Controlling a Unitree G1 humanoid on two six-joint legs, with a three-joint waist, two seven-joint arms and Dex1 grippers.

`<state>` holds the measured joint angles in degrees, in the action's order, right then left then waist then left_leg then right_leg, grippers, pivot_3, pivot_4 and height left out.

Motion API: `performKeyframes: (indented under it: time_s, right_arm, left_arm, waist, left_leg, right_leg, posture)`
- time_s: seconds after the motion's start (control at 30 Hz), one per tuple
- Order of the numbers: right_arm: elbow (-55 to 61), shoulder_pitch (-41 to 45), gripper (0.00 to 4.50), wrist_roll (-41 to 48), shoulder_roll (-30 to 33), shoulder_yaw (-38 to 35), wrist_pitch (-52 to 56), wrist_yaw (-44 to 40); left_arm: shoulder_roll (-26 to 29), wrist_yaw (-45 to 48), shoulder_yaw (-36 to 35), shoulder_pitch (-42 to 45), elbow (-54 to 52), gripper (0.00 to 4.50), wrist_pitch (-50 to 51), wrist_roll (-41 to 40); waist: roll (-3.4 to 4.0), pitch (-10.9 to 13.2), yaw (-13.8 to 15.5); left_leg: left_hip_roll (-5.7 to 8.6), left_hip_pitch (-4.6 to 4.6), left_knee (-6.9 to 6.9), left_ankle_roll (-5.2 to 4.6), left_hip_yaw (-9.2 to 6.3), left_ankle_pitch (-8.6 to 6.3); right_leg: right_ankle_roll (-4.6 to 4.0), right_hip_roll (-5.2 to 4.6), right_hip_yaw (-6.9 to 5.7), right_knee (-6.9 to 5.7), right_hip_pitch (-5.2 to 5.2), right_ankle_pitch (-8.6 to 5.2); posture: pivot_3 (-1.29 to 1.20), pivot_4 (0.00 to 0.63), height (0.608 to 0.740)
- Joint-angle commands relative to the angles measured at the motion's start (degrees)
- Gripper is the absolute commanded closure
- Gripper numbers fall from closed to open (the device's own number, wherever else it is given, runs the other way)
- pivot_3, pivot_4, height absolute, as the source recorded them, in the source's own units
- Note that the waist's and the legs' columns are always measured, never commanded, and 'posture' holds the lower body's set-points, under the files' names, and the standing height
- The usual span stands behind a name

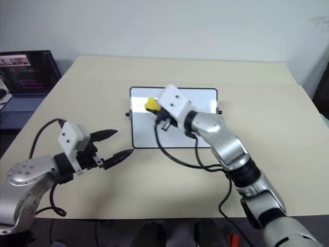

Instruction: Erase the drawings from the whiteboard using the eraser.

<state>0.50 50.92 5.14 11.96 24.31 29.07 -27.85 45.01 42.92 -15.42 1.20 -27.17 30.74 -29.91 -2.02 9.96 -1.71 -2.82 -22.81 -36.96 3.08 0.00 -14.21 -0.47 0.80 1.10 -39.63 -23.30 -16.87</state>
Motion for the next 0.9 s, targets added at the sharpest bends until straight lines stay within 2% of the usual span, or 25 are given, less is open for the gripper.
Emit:
performKeyframes:
  time_s: [0.03, 0.17, 0.37, 0.5, 0.7, 0.9]
  right_arm:
    - [-7.9, 4.6, 3.52, -3.8, -2.2, 0.7, -4.5, -0.5]
    - [-20.7, 9.7, 3.52, -7.1, -5.1, 0.6, -9.6, -0.4]
    - [-34.8, 15.4, 3.52, -11.9, -5.5, -0.1, -16.1, -0.1]
    - [-37.9, 16.7, 3.52, -13.9, -5.7, 0.6, -18.0, -2.1]
    - [-35.8, 14.5, 3.52, -17.7, -4.9, 5.5, -17.7, -11.6]
    - [-41.4, 19.3, 3.52, -20.5, -6.5, 2.1, -21.0, -3.4]
  left_arm:
    - [0.2, -0.3, -1.4, 0.8, -1.7, 0.00, -0.9, -0.2]
    - [0.0, -0.3, -2.0, 2.1, -0.8, 0.00, -1.0, -0.7]
    - [-0.1, 0.0, -1.4, 2.5, -0.6, 0.00, -1.4, -0.3]
    - [-0.3, 0.0, -1.0, 2.5, -0.5, 0.00, -1.7, 0.0]
    - [-1.0, -0.1, -0.2, 2.5, -0.3, 0.00, -2.4, 0.4]
    - [-1.6, 0.0, 0.4, 2.8, -0.1, 0.00, -2.7, 0.7]
  waist:
    - [-0.01, 0.0, 0.1]
    - [-0.02, 0.0, 0.0]
    - [-0.01, 0.0, -0.1]
    - [-0.01, 0.0, -0.1]
    - [-0.01, 0.0, -0.1]
    - [0.00, 0.0, -0.1]
  left_leg:
    - [0.01, -0.01, 0.00, 0.00, 0.01, 0.00]
    - [0.06, -0.03, -0.01, 0.00, 0.01, 0.00]
    - [0.02, -0.03, 0.03, 0.00, 0.00, 0.00]
    - [0.01, -0.02, 0.03, 0.00, -0.04, 0.00]
    - [0.01, 0.04, 0.01, 0.00, -0.10, 0.00]
    - [0.03, 0.10, -0.03, 0.00, -0.12, 0.00]
  right_leg:
    - [0.00, -0.04, -0.01, 0.00, 0.00, 0.00]
    - [-0.01, -0.11, 0.00, 0.03, 0.00, 0.01]
    - [-0.03, -0.10, -0.01, 0.00, -0.03, 0.00]
    - [-0.03, -0.10, 0.01, -0.02, -0.03, 0.00]
    - [-0.04, -0.10, 0.03, -0.14, -0.03, 0.00]
    - [-0.05, -0.10, 0.03, -0.31, -0.03, 0.01]
  posture:
    - [0.00, 0.150, 0.740]
    - [0.00, 0.150, 0.740]
    - [0.00, 0.150, 0.740]
    - [0.00, 0.150, 0.740]
    - [0.00, 0.150, 0.740]
    - [0.00, 0.150, 0.740]
